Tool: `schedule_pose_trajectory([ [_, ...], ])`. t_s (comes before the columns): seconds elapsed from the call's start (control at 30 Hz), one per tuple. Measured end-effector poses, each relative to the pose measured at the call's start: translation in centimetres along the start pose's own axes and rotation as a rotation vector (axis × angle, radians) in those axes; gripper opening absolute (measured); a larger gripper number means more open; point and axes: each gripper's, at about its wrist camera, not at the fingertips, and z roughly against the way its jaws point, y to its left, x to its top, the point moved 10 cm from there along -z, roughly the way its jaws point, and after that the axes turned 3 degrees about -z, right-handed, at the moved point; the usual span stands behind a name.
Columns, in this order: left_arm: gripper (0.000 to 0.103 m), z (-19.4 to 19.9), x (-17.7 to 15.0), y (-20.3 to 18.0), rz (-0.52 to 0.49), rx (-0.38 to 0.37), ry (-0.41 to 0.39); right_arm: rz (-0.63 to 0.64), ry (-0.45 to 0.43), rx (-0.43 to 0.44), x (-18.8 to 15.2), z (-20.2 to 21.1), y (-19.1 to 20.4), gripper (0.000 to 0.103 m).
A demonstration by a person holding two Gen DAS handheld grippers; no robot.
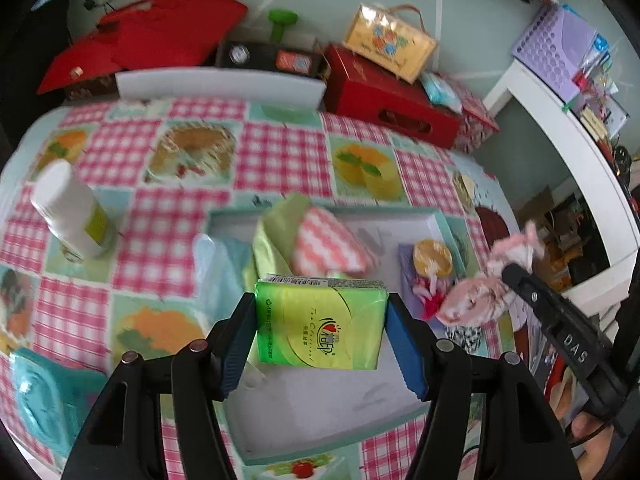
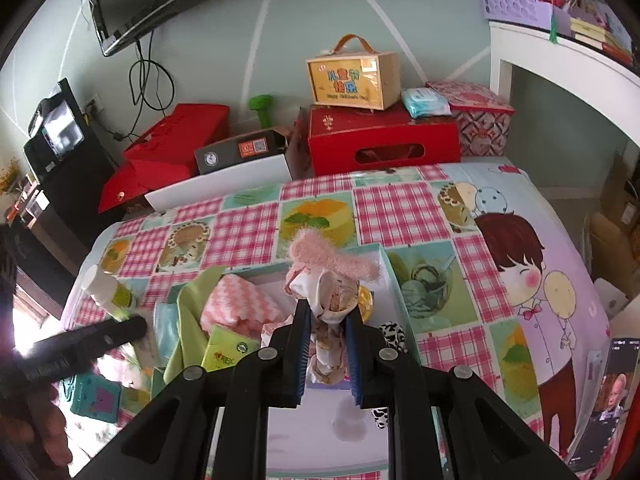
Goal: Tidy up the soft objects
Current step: 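Carry the tissue packet over the tray while the right gripper lowers and releases the scrunchie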
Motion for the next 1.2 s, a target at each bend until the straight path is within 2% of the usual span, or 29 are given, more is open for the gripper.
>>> schedule_pose_trajectory([
  [0.5,0.065,-2.7,-3.4,1.4,-0.006,0.014,0.088,0.095,0.196,0.019,-4.0,-5.0,2.7,0.018],
  [0.77,0.065,-3.6,-4.3,1.6,-0.003,0.003,0.122,0.144,0.263,0.018,-5.9,-6.5,3.8,0.02],
  [1.0,0.065,-5.1,-5.5,1.7,-0.013,0.027,0.168,0.162,0.307,0.01,-7.2,-7.7,4.0,0.02],
  [1.2,0.065,-5.5,-5.6,1.6,-0.039,0.046,0.168,0.16,0.337,0.011,-7.8,-8.4,3.9,0.02],
])
